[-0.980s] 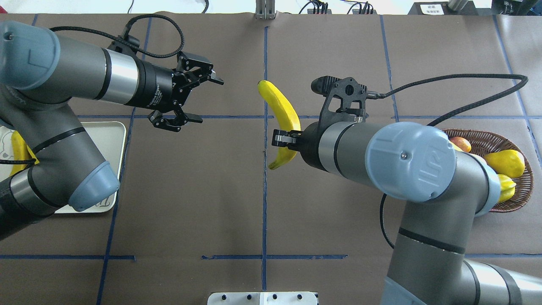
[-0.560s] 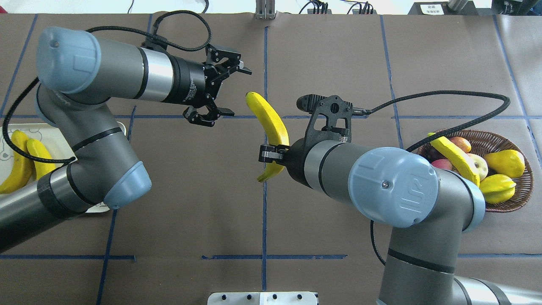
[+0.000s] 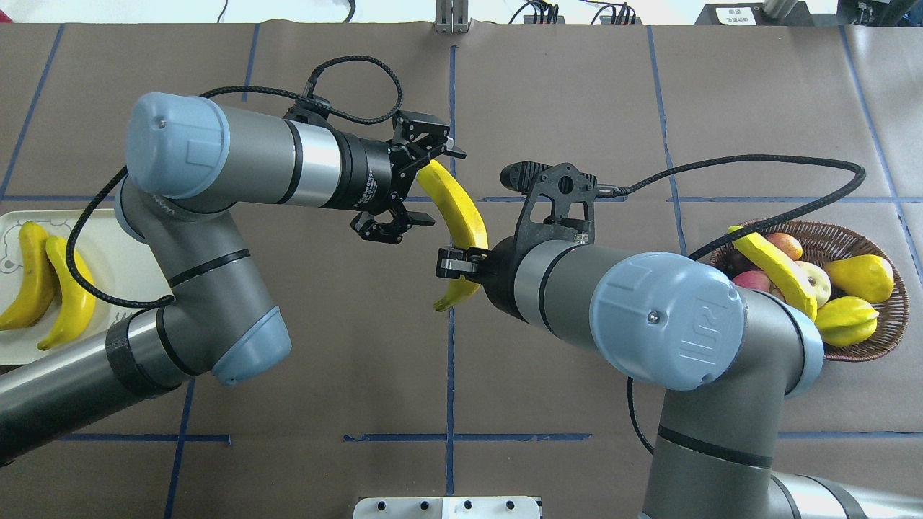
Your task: Transfer all bananas from basket to plate
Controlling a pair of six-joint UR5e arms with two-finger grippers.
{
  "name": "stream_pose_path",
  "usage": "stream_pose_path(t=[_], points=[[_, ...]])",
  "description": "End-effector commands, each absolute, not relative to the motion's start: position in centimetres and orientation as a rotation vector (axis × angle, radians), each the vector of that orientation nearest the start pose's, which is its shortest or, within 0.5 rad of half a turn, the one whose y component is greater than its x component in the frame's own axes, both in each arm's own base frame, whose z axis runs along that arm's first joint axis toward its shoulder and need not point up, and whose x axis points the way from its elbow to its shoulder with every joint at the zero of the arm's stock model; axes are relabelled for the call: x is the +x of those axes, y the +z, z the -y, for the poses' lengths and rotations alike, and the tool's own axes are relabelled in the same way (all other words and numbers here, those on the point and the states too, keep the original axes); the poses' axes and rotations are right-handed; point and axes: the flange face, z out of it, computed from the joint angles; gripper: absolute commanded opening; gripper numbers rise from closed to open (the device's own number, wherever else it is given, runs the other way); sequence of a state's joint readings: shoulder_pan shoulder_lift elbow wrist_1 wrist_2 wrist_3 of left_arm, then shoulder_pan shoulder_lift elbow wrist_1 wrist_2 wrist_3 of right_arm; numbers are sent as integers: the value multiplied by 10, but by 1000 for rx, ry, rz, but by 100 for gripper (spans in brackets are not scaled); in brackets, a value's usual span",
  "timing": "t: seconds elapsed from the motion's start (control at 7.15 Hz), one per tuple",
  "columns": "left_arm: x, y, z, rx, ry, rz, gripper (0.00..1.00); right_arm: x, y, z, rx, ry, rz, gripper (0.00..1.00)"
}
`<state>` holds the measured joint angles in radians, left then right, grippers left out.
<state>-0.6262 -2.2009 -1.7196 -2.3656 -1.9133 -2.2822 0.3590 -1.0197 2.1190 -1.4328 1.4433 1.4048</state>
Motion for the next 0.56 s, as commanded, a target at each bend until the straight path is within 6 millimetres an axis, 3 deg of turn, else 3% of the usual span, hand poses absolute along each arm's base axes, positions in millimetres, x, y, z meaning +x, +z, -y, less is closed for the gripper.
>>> stream_pose_path(t=[0.0, 0.14, 0.28, 0.42], points=[[447, 129, 442, -345, -753, -1614, 0, -442, 114, 322, 429, 245, 1165, 0], [444, 131, 444, -342, -759, -1616, 0, -440, 112, 321, 428, 244, 1170, 4], [441, 131, 448, -336, -766, -1617, 0, -439, 112, 320, 426, 244, 1174, 77], [439, 131, 449, -334, -769, -1616, 0, -433, 106, 318, 427, 240, 1192, 100]])
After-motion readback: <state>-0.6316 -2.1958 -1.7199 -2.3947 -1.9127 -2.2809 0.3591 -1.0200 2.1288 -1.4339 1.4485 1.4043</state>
